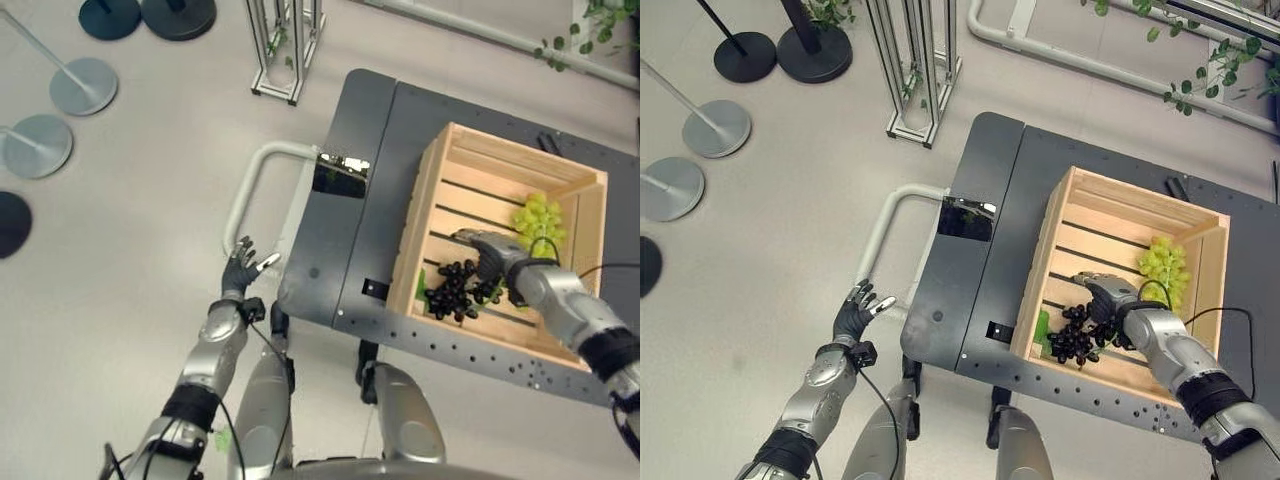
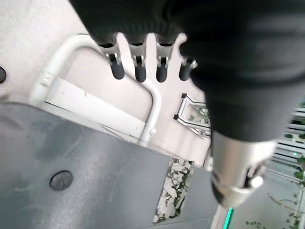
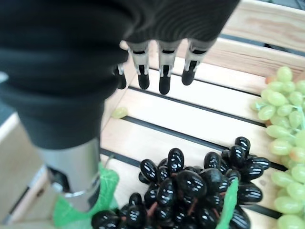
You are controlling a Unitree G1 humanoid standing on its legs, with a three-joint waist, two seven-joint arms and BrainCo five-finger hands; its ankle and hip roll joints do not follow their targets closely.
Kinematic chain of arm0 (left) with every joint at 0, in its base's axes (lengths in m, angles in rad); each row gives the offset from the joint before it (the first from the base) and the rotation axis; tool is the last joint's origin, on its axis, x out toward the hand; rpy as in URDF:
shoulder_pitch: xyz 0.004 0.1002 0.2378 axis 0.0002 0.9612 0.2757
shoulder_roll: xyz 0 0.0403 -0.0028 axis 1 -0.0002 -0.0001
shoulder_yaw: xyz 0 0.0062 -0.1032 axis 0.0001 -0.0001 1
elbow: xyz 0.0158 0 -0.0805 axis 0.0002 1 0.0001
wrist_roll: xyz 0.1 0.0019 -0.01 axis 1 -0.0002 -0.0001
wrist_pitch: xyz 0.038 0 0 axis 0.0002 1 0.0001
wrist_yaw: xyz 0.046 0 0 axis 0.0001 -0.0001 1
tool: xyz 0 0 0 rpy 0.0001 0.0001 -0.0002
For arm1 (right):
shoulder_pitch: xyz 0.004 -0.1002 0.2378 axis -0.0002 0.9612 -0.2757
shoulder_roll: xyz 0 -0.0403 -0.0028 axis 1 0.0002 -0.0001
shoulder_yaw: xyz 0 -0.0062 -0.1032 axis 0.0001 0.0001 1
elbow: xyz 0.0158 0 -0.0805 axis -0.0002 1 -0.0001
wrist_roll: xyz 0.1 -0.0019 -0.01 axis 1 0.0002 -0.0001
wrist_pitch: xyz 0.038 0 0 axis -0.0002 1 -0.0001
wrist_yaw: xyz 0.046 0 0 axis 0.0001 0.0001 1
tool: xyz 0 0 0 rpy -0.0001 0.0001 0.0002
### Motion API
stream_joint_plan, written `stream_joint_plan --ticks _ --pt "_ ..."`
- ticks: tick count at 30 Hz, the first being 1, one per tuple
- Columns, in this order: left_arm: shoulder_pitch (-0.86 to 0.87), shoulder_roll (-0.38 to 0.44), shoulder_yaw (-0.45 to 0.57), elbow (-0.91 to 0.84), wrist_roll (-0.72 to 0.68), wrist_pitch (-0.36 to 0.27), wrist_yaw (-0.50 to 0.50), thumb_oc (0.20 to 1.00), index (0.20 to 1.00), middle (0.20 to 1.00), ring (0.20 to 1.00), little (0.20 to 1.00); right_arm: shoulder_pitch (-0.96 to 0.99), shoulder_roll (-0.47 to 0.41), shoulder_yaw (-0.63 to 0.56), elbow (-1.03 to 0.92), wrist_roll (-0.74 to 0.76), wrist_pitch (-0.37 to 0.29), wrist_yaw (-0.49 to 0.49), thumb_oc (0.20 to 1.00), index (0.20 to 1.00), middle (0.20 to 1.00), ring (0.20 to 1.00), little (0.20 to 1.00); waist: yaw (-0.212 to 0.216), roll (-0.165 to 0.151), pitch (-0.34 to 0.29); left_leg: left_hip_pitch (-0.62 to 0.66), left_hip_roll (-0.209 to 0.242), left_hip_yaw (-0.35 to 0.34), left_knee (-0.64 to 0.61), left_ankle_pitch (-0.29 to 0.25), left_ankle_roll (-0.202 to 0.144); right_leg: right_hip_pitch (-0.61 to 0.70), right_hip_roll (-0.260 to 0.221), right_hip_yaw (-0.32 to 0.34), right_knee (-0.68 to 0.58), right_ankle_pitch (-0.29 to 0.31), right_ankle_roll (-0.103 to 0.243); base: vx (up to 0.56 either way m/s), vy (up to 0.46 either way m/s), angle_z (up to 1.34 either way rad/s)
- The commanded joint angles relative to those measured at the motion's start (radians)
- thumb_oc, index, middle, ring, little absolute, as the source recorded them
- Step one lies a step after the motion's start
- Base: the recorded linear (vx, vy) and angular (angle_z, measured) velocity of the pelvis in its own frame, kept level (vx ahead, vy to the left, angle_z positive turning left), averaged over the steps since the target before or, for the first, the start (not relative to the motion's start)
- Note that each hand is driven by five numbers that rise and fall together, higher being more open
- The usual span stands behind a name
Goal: Pick up the fruits from the basket on one side to the basket on the other side
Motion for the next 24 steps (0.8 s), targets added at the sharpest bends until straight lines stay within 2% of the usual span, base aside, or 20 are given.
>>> stream_joint_plan --ticks 1,7,13,24 --pt "0.019 -0.008 -0.011 -0.075 -0.001 -0.025 0.008 1.0 1.0 1.0 1.0 1.0 -0.047 -0.007 0.041 0.025 -0.112 0.009 0.027 1.0 1.0 1.0 1.0 1.0 -0.001 -0.025 -0.018 -0.046 0.021 -0.045 0.098 -0.126 -0.036 -0.079 -0.07 0.012 -0.045 0.074 0.065 0.0 -0.006 0.09" --pt "0.011 -0.009 -0.006 -0.076 0.004 -0.023 0.016 1.0 1.0 1.0 1.0 1.0 -0.048 0.054 0.077 0.133 -0.181 0.019 0.011 1.0 1.0 1.0 1.0 1.0 0.01 -0.024 -0.004 -0.05 0.02 -0.049 0.098 -0.124 -0.036 -0.08 -0.071 0.008 -0.043 0.074 0.064 -0.01 0.003 0.05" --pt "-0.001 -0.015 0.003 -0.077 0.003 -0.025 0.025 1.0 1.0 1.0 1.0 1.0 0.0 0.073 0.041 0.155 -0.21 0.042 0.005 1.0 1.0 1.0 1.0 1.0 0.005 -0.025 0.002 -0.053 0.019 -0.05 0.096 -0.12 -0.036 -0.08 -0.073 0.009 -0.048 0.077 0.064 0.0 0.001 0.01" --pt "-0.034 -0.027 0.001 -0.102 -0.002 -0.029 0.038 1.0 1.0 1.0 1.0 1.0 0.053 0.161 -0.04 0.261 -0.187 0.109 -0.101 1.0 1.0 1.0 1.0 1.0 -0.011 -0.018 0.01 -0.065 0.014 -0.05 0.114 -0.127 -0.031 -0.099 -0.077 0.027 -0.036 0.079 0.063 -0.01 0.001 0.0"
